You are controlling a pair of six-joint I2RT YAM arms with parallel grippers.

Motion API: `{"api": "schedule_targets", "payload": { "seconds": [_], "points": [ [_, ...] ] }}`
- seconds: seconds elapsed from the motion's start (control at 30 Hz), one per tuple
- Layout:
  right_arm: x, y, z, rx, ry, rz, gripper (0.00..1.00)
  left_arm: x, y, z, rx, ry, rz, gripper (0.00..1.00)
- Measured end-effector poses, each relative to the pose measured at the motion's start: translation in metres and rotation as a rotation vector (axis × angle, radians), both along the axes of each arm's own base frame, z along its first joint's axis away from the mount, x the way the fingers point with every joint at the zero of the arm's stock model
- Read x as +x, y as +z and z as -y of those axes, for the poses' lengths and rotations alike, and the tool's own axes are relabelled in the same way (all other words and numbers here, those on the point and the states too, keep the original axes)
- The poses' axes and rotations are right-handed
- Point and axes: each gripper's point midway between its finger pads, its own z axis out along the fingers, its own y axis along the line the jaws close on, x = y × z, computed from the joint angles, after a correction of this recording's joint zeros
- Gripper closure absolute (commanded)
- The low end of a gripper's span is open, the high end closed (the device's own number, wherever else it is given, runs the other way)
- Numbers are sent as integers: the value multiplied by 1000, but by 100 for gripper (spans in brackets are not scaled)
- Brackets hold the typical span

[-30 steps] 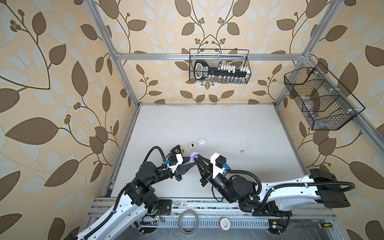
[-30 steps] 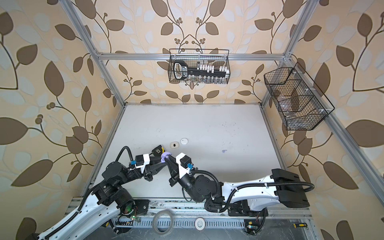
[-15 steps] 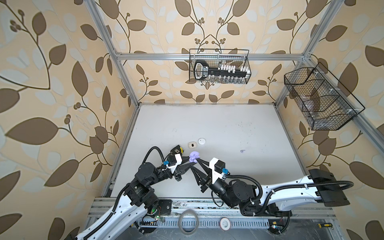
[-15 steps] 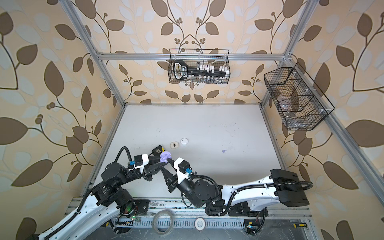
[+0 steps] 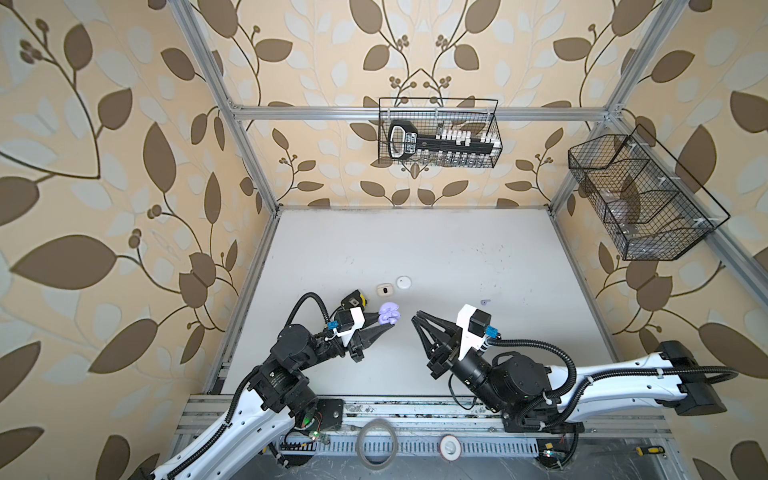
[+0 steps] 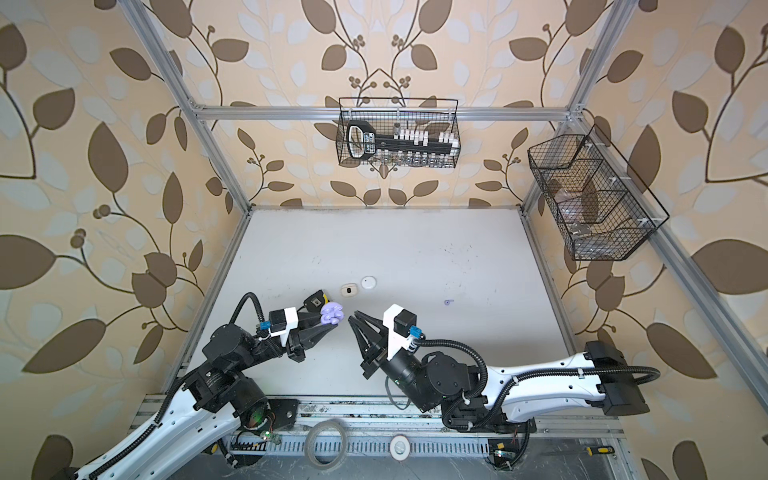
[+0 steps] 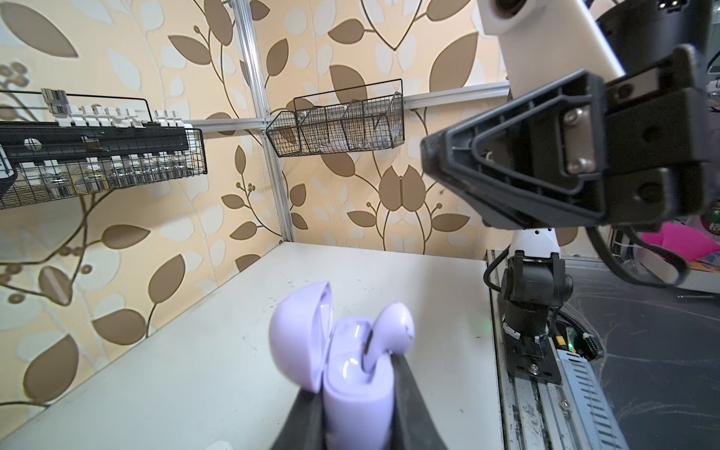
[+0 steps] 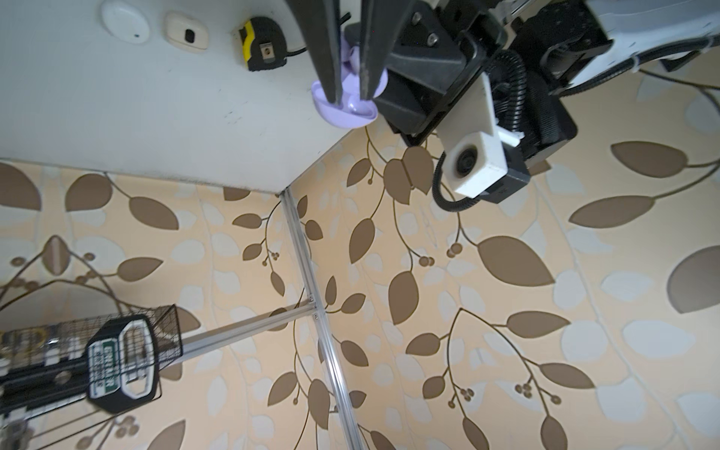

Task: Insert the wireless bluetooth earbuds into the charging case
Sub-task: 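Open the right gripper and raise it away from the case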

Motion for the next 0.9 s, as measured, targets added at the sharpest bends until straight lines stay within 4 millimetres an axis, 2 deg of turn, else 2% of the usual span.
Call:
{"api": "schedule_targets", "payload": {
  "seconds": [0.13, 0.37, 0.6, 0.9],
  "points": [
    [16, -17, -1, -39, -25, -39, 100, 0, 0, 0, 1, 0, -1, 100],
    [12, -53, -30, -169, 26, -63, 100, 0, -1, 0, 2, 0, -2, 100],
    [7, -53, -42, -178, 61, -67, 100, 1, 0, 0, 1, 2, -1, 100],
    [7, -50, -44, -172, 69, -67, 100, 0, 2, -1, -5, 5, 6, 100]
  ]
}}
